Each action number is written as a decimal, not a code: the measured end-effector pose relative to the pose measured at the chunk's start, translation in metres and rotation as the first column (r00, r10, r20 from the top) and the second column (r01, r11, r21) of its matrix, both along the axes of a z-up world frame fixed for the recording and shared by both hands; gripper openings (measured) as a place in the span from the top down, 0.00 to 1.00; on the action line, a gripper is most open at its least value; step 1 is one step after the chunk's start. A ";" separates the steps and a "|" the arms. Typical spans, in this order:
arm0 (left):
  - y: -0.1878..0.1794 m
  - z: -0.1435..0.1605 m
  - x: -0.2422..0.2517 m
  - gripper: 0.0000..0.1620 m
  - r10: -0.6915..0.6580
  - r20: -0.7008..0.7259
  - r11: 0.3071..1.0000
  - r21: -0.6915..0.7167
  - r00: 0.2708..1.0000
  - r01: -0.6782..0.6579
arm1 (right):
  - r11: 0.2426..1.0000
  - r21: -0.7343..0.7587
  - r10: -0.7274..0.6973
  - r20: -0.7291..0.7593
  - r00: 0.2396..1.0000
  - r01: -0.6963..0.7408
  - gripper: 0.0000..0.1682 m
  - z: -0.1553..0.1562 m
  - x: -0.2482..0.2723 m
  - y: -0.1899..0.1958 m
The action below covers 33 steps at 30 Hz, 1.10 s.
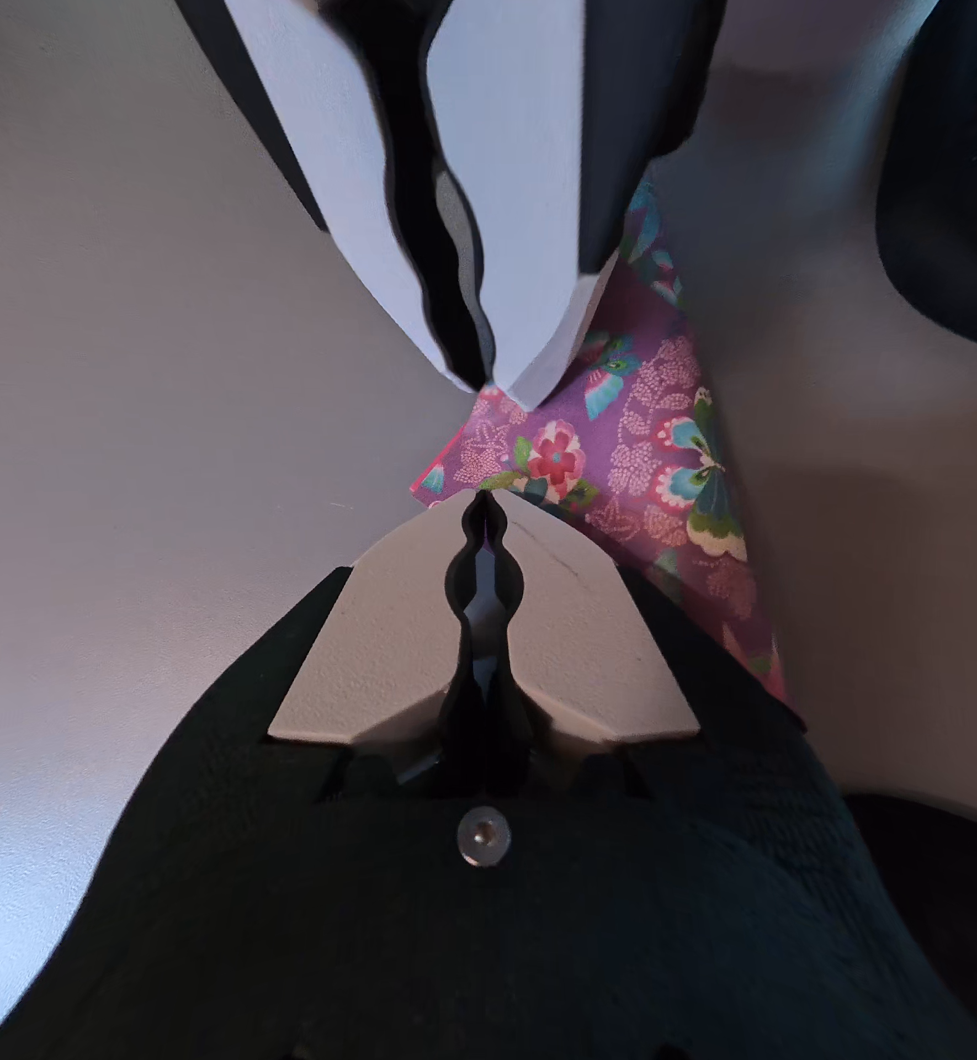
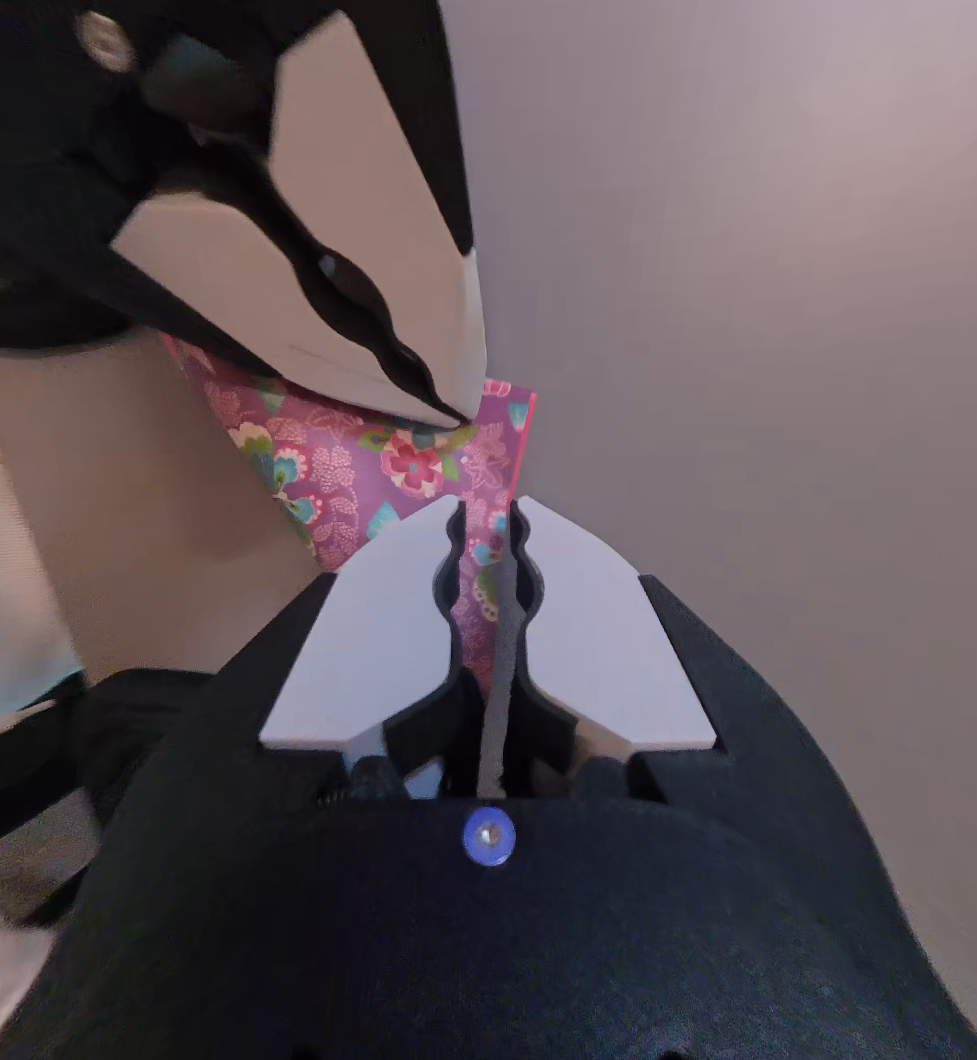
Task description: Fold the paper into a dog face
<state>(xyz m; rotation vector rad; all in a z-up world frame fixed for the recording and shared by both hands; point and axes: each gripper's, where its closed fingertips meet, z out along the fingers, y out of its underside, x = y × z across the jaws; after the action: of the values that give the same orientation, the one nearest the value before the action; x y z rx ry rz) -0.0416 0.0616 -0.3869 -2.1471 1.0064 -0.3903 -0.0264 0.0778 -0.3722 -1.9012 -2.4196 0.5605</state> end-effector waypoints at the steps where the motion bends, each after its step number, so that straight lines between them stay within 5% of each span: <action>1: 0.000 0.000 0.000 1.00 0.002 -0.006 1.000 0.005 1.000 -0.002 | 0.999 0.040 0.026 -0.067 0.997 -0.023 0.92 0.005 -0.003 0.000; 6: 0.000 0.000 0.000 1.00 0.006 -0.035 0.999 0.032 0.999 -0.005 | 0.984 0.136 0.144 -0.259 0.955 -0.112 0.96 0.016 -0.004 -0.021; 9: 0.000 0.000 0.000 1.00 0.005 -0.031 0.999 0.039 1.000 -0.004 | 0.983 0.181 0.083 -0.236 0.968 -0.041 0.88 0.003 0.002 -0.009; 16: 0.001 0.001 0.001 1.00 0.009 -0.041 0.998 0.055 0.999 -0.007 | 0.951 -0.285 -0.173 -0.167 0.971 0.120 0.78 -0.004 -0.002 -0.014; 27: 0.002 0.001 0.001 1.00 0.012 -0.050 0.996 0.092 0.999 -0.007 | 0.966 -0.249 -0.130 -0.258 0.957 0.064 0.78 -0.004 -0.003 -0.017; 33: 0.002 0.001 0.002 1.00 0.003 -0.064 0.994 0.112 0.998 0.004 | 0.934 -0.353 -0.164 -0.284 0.945 0.056 0.66 0.002 -0.005 -0.016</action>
<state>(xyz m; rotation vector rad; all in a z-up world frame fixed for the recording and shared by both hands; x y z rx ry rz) -0.0397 0.0641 -0.3858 -2.0698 1.0400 -0.2596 -0.0310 0.0621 -0.3701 -1.8690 -2.1068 1.2376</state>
